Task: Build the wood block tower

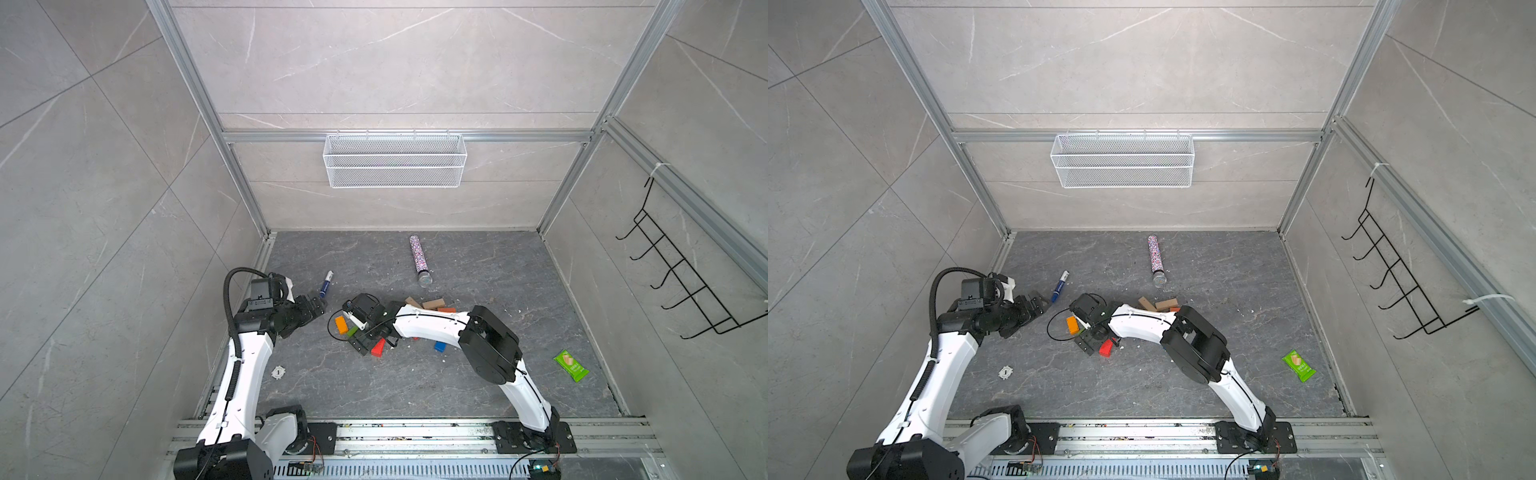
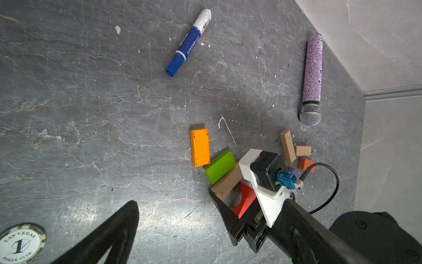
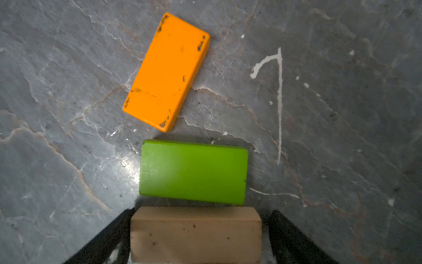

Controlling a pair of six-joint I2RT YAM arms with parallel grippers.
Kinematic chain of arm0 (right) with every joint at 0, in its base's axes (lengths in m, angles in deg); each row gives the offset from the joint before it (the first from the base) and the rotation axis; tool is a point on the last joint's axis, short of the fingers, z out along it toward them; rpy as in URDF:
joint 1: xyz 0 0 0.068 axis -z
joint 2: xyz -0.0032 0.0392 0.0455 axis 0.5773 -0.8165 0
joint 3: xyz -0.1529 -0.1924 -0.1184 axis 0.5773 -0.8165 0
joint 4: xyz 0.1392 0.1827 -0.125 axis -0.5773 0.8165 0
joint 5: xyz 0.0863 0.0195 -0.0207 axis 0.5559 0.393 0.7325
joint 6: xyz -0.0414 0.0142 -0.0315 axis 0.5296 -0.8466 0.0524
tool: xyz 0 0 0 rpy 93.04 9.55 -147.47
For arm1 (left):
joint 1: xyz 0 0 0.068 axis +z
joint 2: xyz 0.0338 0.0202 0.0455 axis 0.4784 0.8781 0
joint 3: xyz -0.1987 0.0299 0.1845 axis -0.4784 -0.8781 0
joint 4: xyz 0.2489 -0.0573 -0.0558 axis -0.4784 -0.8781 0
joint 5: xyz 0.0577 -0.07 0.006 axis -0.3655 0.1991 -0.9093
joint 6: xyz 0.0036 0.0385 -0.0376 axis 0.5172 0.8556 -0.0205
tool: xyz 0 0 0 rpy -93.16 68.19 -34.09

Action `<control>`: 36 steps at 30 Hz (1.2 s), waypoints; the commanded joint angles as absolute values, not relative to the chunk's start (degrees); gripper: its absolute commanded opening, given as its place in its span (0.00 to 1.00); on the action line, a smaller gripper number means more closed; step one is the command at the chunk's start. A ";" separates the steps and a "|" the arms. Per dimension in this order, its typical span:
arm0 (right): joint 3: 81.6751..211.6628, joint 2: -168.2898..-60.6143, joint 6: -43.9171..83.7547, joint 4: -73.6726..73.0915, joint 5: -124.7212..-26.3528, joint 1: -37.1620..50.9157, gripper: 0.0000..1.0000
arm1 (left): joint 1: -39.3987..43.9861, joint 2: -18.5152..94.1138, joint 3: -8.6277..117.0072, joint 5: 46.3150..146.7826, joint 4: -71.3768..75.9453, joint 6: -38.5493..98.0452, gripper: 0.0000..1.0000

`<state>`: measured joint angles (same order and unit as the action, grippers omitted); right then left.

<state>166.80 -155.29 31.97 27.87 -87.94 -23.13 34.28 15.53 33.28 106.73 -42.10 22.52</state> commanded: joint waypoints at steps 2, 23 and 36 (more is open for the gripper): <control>167.22 -156.69 30.73 28.91 -88.04 -23.42 0.79 | 34.60 15.16 33.43 107.83 -40.94 22.88 1.00; 163.67 -148.01 3.94 30.20 -98.46 -19.59 0.50 | 34.57 15.67 32.51 111.17 -39.49 22.72 0.97; 167.58 -151.21 -6.96 32.83 -103.81 -16.34 0.50 | 34.49 16.06 31.89 115.22 -37.66 22.10 0.96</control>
